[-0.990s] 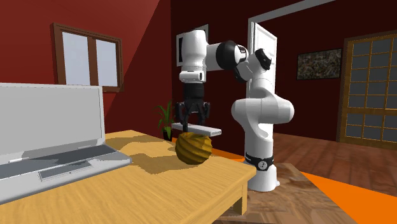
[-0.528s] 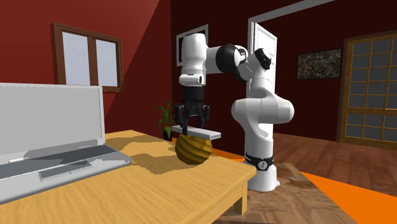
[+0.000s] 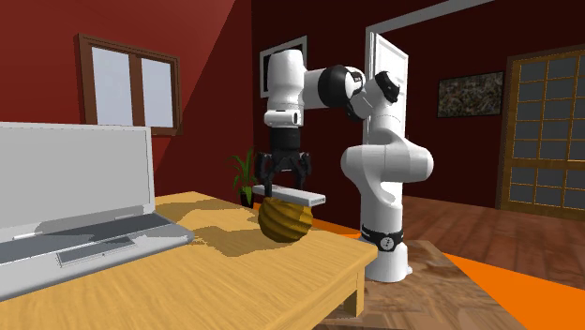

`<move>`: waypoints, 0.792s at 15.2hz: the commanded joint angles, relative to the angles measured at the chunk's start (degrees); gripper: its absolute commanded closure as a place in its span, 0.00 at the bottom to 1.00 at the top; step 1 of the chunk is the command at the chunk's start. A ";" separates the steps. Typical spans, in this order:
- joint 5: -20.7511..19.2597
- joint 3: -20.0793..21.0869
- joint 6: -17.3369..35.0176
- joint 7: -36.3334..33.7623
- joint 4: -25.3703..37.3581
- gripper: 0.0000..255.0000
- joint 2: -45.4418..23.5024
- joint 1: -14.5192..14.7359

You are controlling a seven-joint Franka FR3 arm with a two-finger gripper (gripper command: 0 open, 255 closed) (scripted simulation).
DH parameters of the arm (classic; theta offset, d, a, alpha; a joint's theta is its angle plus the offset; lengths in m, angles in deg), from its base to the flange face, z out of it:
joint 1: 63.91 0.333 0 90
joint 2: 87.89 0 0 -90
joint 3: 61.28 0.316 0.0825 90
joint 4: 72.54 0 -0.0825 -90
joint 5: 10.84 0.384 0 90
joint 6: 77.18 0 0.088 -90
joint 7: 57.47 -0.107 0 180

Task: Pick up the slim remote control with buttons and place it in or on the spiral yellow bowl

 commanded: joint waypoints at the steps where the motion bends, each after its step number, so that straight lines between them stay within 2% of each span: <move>1: 1.04 1.19 -1.95 0.17 1.48 0.00 0.46 0.21; 4: 3.72 4.19 -7.06 0.62 5.97 0.00 1.02 0.92; 12: 3.72 4.20 -7.06 0.63 5.97 0.00 1.02 0.92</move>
